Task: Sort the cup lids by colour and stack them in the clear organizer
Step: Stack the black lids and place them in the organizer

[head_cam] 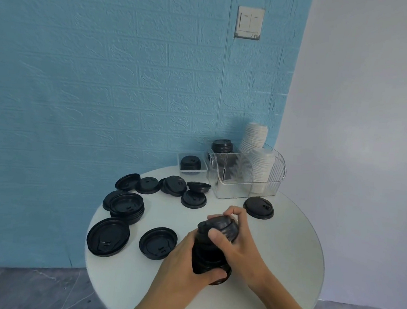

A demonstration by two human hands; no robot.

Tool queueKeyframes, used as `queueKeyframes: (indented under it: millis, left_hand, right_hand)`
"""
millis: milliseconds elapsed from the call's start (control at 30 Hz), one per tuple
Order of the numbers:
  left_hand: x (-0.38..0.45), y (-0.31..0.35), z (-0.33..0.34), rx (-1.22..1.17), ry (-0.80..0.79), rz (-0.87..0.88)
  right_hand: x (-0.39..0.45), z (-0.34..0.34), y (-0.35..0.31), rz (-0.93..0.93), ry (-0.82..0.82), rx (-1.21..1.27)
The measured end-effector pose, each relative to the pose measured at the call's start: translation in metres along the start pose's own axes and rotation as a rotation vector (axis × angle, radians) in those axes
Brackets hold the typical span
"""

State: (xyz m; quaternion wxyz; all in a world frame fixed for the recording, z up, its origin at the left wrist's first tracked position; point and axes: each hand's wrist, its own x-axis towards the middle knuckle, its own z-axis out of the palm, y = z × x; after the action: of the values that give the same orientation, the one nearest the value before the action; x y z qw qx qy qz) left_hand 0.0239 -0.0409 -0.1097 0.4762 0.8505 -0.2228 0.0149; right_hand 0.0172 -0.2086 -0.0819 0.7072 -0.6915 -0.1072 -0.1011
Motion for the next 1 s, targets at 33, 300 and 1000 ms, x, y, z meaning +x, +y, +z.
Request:
queueKeyframes:
  millis: [33, 300, 1000]
  left_hand:
    - [0.0, 0.0, 0.0, -0.013, 0.002, -0.009]
    - [0.001, -0.004, 0.001, -0.047, -0.004, -0.029]
    - [0.001, -0.002, 0.002, 0.047, -0.018, 0.128]
  right_hand:
    - [-0.001, -0.001, 0.002, 0.003, -0.035, -0.033]
    - [-0.006, -0.02, 0.005, 0.058, -0.184, -0.289]
    - [0.022, -0.058, 0.0, 0.101, -0.016, -0.532]
